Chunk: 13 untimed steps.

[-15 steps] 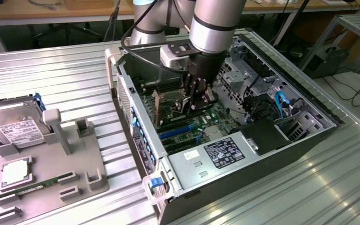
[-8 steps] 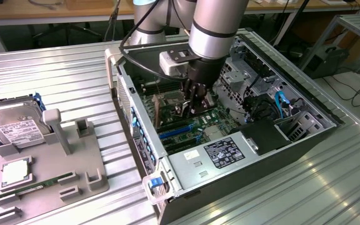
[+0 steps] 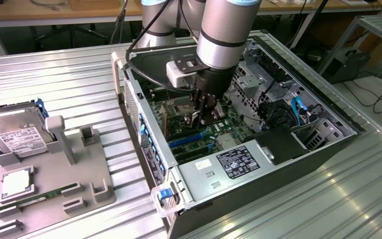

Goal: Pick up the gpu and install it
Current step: 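Insert the gpu into the slot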

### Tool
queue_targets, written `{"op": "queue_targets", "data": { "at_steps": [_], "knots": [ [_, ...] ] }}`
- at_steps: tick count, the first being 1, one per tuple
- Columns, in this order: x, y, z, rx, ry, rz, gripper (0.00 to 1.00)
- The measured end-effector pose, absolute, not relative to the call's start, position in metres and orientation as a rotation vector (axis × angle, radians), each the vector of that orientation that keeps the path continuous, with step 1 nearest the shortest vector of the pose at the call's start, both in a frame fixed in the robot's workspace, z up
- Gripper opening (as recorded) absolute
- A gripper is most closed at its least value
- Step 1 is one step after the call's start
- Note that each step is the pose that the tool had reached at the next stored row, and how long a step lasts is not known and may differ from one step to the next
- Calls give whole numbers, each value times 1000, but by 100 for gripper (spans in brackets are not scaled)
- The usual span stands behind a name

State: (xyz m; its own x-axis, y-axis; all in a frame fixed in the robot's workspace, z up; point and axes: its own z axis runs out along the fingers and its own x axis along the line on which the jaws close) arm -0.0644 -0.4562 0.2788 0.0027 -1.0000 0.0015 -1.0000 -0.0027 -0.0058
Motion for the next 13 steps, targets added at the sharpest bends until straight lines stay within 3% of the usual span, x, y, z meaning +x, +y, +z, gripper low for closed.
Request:
{"op": "queue_targets", "data": {
  "at_steps": [13],
  "knots": [
    [-68,-461,269,-2223,2218,-5,28]
  ]
}}
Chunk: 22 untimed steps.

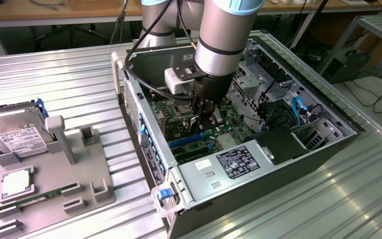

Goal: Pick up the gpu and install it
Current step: 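Insert the gpu into the slot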

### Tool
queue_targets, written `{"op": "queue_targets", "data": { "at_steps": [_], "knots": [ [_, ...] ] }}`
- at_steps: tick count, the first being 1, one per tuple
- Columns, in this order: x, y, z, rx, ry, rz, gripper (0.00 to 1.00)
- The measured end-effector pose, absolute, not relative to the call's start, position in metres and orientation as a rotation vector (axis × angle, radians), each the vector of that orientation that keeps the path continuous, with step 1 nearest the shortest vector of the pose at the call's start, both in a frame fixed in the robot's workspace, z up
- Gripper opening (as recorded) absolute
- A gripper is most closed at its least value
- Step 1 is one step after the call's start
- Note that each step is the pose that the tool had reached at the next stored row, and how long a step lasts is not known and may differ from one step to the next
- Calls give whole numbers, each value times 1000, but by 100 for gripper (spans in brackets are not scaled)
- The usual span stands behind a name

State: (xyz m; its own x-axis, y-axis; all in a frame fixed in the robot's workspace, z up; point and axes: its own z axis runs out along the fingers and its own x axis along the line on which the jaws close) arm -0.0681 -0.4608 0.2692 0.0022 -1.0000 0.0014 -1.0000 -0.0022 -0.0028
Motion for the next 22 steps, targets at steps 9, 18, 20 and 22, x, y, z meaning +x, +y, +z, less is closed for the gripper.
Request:
{"op": "queue_targets", "data": {
  "at_steps": [9,18,20,22],
  "knots": [
    [-72,-461,264,-2223,2219,-5,28],
    [-74,-462,256,-2202,2242,-3,28],
    [-74,-462,255,-2200,2243,-3,28],
    [-75,-462,255,-2199,2244,-3,28]
  ]
}}
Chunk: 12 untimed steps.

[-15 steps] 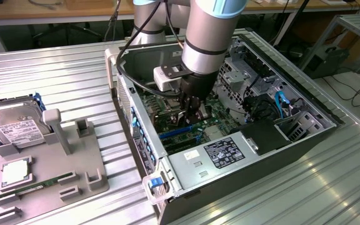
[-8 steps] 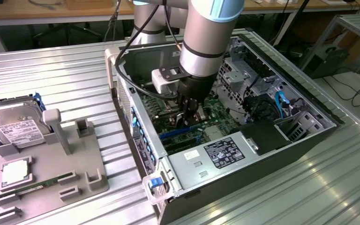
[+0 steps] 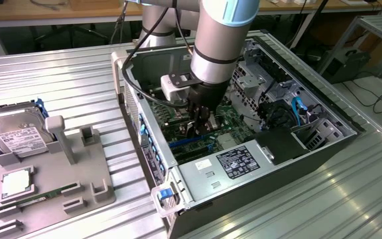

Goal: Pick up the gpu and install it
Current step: 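Insert the gpu into the slot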

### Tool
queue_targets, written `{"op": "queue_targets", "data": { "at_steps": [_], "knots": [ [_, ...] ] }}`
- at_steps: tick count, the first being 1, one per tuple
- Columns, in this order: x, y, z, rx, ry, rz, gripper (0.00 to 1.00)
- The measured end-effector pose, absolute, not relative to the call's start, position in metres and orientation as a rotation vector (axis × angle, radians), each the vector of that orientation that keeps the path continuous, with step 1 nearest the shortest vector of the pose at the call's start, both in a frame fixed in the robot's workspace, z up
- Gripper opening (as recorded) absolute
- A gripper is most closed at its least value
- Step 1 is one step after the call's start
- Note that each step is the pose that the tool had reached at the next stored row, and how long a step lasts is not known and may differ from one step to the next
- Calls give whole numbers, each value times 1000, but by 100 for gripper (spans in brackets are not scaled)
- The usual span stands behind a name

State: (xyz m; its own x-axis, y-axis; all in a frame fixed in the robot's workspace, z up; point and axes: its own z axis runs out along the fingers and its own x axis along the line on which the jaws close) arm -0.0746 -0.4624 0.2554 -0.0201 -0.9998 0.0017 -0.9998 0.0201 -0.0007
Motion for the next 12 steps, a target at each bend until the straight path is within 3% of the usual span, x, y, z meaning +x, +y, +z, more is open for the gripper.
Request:
{"op": "queue_targets", "data": {
  "at_steps": [12],
  "knots": [
    [-78,-462,252,2188,-2245,-6,28]
  ]
}}
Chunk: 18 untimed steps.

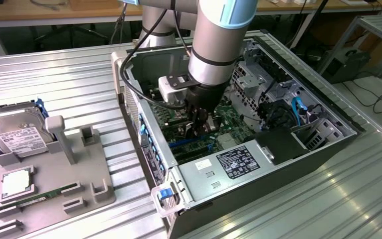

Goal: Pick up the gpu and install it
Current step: 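Insert the gpu into the slot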

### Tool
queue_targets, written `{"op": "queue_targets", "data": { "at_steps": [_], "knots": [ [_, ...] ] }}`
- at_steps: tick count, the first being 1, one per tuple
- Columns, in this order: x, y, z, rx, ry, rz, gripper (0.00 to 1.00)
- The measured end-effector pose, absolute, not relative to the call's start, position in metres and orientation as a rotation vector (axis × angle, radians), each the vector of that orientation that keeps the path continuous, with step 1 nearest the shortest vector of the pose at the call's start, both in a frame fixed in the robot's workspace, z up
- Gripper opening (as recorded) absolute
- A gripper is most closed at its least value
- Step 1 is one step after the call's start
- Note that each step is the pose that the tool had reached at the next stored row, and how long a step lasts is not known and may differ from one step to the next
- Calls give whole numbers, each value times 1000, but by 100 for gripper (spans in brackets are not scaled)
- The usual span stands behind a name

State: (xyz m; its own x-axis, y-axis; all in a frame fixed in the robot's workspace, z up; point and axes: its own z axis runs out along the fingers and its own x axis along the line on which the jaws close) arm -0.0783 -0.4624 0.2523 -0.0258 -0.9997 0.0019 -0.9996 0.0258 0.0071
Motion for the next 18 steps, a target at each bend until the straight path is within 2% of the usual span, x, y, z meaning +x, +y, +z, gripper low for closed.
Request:
{"op": "queue_targets", "data": {
  "at_steps": [18],
  "knots": [
    [-72,-462,251,2183,-2241,-19,28]
  ]
}}
